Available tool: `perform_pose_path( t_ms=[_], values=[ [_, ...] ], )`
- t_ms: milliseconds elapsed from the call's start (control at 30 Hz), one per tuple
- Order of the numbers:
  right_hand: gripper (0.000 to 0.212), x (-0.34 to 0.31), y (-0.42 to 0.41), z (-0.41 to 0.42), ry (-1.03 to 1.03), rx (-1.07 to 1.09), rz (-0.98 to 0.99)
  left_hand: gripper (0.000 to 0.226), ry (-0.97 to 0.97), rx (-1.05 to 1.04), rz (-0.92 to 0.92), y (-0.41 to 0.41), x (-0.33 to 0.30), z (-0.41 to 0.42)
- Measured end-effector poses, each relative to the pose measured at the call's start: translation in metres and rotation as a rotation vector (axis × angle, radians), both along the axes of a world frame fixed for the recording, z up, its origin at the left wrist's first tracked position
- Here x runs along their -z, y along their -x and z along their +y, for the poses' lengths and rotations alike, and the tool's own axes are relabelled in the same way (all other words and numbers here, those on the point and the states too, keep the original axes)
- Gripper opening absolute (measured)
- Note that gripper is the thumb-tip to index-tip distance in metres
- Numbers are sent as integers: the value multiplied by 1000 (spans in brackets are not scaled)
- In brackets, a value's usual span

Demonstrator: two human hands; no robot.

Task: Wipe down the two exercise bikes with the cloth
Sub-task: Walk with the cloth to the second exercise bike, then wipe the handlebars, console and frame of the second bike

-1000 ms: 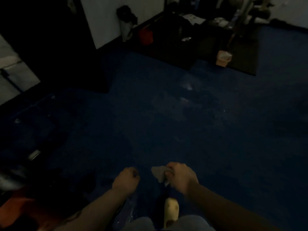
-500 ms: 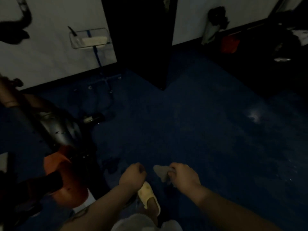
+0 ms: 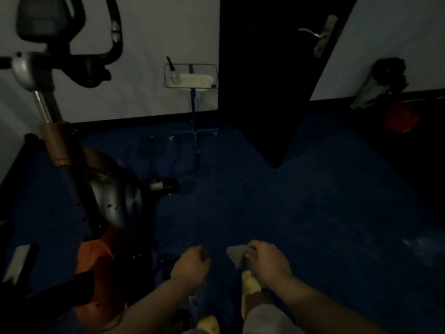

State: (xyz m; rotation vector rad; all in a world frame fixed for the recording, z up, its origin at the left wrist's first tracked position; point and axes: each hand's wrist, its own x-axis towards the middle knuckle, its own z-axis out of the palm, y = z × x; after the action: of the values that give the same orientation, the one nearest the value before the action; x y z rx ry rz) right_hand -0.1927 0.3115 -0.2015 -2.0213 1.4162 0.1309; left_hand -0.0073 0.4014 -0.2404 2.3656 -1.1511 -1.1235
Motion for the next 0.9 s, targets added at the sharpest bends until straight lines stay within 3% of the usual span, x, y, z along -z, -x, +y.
perform_pose_path(
  t_ms=[133, 267, 467, 667, 800, 900],
  values=[
    [22, 7, -37, -55, 23, -167, -1, 22, -13, -140, -7, -31, 2, -34],
    [21, 5, -78, -118, 126, -360, -51, 16, -3, -309, -5, -54, -1, -76],
    [17, -10, -147, -202, 167, -546, -170, 20, 145, -541, -3, -84, -21, -144],
    [9, -42, -237, -243, 113, -505, -320, 24, 227, -723, -24, -129, -43, -156],
    [7, -74, -307, -261, 85, -417, -444, 19, 416, -821, -51, -199, -74, -173],
    [8, -109, -350, -267, 260, -389, -552, 18, 576, -859, -104, -255, -108, -185]
  ],
)
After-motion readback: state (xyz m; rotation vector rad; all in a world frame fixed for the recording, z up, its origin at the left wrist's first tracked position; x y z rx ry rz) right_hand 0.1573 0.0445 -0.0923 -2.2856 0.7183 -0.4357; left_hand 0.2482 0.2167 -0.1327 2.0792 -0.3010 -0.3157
